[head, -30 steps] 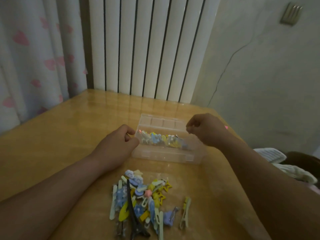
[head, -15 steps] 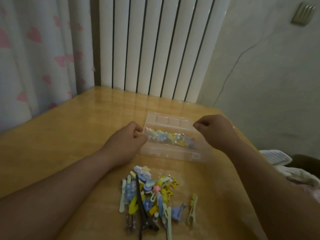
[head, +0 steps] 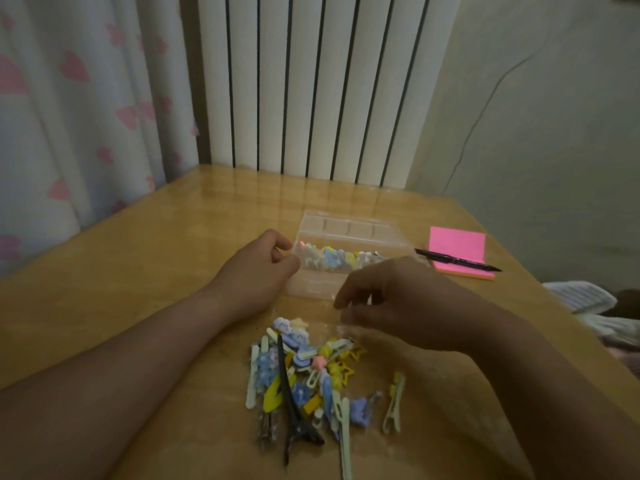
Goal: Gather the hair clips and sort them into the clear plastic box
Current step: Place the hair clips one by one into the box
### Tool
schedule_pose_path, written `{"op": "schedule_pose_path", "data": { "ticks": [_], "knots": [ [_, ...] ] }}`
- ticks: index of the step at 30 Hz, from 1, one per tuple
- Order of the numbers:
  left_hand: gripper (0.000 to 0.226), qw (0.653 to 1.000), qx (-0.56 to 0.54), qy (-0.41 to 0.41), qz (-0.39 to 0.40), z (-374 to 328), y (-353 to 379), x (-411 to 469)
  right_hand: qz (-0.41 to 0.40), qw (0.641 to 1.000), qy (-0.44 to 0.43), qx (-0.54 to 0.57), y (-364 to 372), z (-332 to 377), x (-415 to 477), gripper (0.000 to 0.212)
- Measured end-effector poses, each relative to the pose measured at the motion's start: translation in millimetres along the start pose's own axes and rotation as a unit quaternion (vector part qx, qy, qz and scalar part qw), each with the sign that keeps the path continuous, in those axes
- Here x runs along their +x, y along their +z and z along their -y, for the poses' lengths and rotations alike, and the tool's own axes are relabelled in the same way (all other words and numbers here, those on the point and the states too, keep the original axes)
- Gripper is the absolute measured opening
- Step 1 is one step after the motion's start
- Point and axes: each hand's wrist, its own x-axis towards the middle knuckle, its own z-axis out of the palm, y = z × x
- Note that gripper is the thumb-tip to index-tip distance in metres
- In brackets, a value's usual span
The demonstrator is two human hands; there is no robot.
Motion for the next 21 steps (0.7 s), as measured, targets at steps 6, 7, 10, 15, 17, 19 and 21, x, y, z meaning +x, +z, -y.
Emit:
{"op": "schedule_pose_path", "data": {
  "ticks": [6, 7, 10, 15, 17, 19, 21],
  "knots": [
    [0.029, 1.0, -0.004, 0.005, 0.002, 1, 0, 1, 0.139, 0.99, 0.005, -0.015, -2, 7, -4, 0.031],
    [0.029, 1.0, -0.006, 0.006, 0.002, 2, 0, 2, 0.133, 0.991, 0.006, -0.016, -1, 7, -4, 0.028],
    [0.029, 1.0, -0.012, 0.005, 0.004, 3, 0, 1, 0.116, 0.993, 0.023, -0.014, 0, 8, -4, 0.017],
    [0.028, 1.0, -0.015, 0.004, 0.002, 2, 1, 1, 0.067, 0.997, 0.039, -0.014, 3, 7, -4, 0.012],
    [0.027, 1.0, -0.014, 0.006, 0.002, 2, 1, 1, 0.044, 0.999, 0.031, -0.008, 5, 7, -2, 0.011],
    [0.028, 1.0, -0.016, 0.006, 0.004, 2, 1, 1, 0.027, 0.999, 0.022, 0.004, 9, 8, 0, 0.012],
    [0.029, 1.0, -0.015, 0.007, 0.004, 2, 0, 1, 0.021, 1.0, 0.014, 0.018, 11, 9, 1, 0.013]
  ]
}}
